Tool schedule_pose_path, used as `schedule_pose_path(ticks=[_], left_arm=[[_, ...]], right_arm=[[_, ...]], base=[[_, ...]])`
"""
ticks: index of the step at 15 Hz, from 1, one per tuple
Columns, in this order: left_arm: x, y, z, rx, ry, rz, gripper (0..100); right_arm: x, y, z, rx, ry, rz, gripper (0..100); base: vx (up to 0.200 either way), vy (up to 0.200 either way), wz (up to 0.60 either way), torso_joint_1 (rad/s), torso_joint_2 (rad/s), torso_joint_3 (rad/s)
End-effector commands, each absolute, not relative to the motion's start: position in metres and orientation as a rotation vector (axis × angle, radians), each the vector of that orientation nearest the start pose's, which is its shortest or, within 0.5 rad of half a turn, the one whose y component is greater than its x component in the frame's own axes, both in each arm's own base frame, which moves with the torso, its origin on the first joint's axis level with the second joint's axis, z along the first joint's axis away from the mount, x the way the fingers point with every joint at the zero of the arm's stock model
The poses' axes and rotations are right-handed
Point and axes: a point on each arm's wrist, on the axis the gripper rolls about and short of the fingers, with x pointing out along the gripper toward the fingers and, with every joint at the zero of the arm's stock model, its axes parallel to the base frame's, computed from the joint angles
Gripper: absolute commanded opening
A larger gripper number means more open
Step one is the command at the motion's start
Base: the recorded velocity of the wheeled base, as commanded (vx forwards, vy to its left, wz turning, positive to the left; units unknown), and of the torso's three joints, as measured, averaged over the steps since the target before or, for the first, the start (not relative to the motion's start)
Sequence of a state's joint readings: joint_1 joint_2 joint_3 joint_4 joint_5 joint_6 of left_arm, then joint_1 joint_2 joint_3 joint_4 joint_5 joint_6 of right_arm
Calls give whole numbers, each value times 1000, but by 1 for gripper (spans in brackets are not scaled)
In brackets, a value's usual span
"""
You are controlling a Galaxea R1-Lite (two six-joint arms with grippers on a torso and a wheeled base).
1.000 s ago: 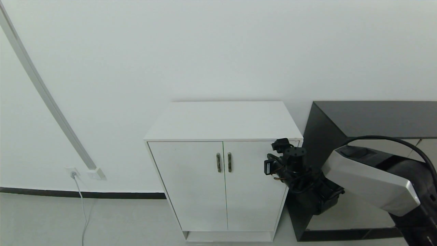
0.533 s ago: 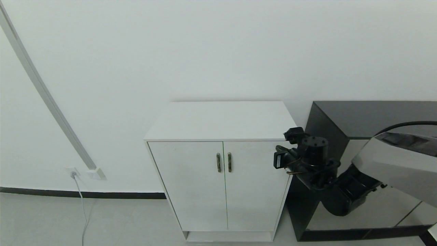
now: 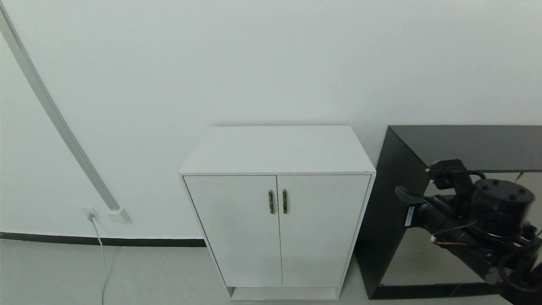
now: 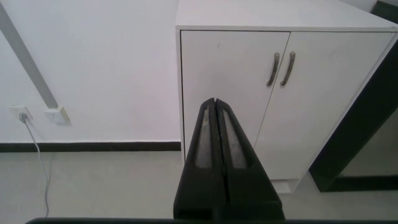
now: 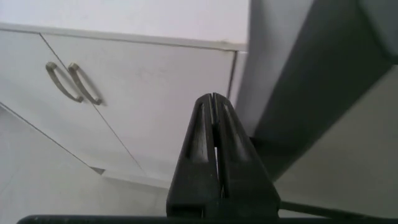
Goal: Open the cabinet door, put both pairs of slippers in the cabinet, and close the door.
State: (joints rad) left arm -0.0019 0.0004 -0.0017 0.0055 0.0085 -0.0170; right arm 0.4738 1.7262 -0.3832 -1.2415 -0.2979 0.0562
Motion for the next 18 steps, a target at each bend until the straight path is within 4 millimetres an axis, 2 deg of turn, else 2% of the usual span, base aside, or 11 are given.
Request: schedule_pose_path(ticks=[1, 2, 3, 5, 14, 16, 17, 18], left_arm=[[-23, 0, 75, -18, 5, 8, 0], [-23, 0, 75, -18, 5, 8, 0], [-23, 0, 75, -17, 5, 6, 0], [-23, 0, 75, -18, 6, 8, 0], [-23, 0, 75, -15, 6, 5, 0], [-23, 0, 75, -15, 6, 5, 0], [-23, 0, 75, -15, 6, 5, 0], [-23, 0, 75, -15, 3, 5, 0]], right_arm=[[182, 84, 149, 7, 47, 153, 0], [182, 84, 149, 7, 47, 153, 0], [158, 66, 148, -26, 42, 89, 0], [137, 51, 148, -34, 42, 42, 0], [32, 5, 143, -64, 131, 67, 0], [20, 2, 133, -64, 159, 138, 0], [15, 2, 121, -67, 190, 193, 0], [15, 2, 120, -68, 193, 196, 0]], base=[[0, 0, 0, 0, 0, 0], [0, 0, 0, 0, 0, 0], [0, 0, 0, 0, 0, 0], [0, 0, 0, 0, 0, 0], [0, 0, 0, 0, 0, 0], [0, 0, 0, 0, 0, 0], [0, 0, 0, 0, 0, 0], [0, 0, 0, 0, 0, 0]])
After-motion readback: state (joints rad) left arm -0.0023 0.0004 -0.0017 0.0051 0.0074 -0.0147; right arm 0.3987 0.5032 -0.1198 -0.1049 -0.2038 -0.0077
